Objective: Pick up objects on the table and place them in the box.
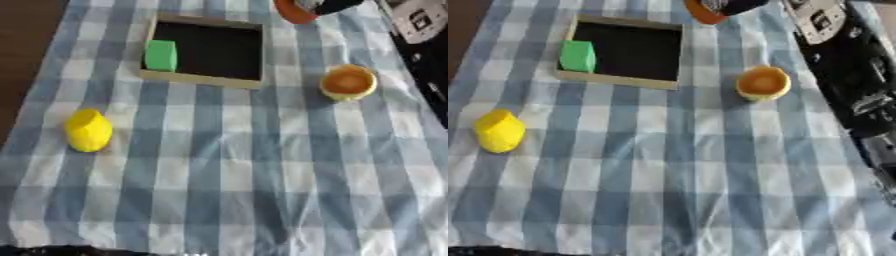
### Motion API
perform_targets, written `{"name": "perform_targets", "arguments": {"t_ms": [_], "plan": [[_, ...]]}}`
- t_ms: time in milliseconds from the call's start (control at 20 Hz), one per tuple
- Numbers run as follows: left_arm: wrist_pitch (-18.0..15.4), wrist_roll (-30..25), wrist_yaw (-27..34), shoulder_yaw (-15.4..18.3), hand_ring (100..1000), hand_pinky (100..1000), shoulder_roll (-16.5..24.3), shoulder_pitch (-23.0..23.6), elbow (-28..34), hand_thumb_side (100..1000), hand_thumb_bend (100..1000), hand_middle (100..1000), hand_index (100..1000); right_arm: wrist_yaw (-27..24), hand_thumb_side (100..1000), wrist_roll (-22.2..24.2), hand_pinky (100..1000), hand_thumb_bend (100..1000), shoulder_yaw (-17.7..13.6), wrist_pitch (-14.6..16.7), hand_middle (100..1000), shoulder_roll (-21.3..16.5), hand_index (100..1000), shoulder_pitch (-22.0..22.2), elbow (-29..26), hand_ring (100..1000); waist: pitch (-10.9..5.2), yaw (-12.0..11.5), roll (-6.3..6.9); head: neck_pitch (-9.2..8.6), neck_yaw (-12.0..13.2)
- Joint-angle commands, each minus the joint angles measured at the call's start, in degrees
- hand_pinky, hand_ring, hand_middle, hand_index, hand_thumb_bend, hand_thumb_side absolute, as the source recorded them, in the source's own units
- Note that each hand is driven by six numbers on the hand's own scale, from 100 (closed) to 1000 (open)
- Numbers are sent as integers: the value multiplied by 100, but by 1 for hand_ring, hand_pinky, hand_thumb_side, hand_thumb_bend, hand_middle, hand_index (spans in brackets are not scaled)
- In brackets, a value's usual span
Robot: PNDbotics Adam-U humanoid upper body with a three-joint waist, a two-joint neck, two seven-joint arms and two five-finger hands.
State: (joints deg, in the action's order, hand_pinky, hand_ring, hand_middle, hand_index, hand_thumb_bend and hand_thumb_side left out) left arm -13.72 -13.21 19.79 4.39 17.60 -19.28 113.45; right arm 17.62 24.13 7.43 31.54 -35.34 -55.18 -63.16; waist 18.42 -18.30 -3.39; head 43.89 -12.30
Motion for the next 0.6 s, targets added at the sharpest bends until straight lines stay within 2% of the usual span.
{"name": "perform_targets", "arguments": {"t_ms": [50, 600], "plan": [[10, -1, 26, 20, 845, 749, 49, -107, 114, 593, 100, 684, 827, 159, 252, -11, 925, 100, -74, 52, 173, 29, 677, -193, 109, 1000, -105, -43, -52, 23, -65], [23, -50, 74, 3, 846, 748, -4, -212, 114, 595, 100, 684, 826, 1005, 220, -241, 931, 100, -62, 47, 192, 594, 689, -279, 703, 1000, 48, -261, -147, -7, -255]]}}
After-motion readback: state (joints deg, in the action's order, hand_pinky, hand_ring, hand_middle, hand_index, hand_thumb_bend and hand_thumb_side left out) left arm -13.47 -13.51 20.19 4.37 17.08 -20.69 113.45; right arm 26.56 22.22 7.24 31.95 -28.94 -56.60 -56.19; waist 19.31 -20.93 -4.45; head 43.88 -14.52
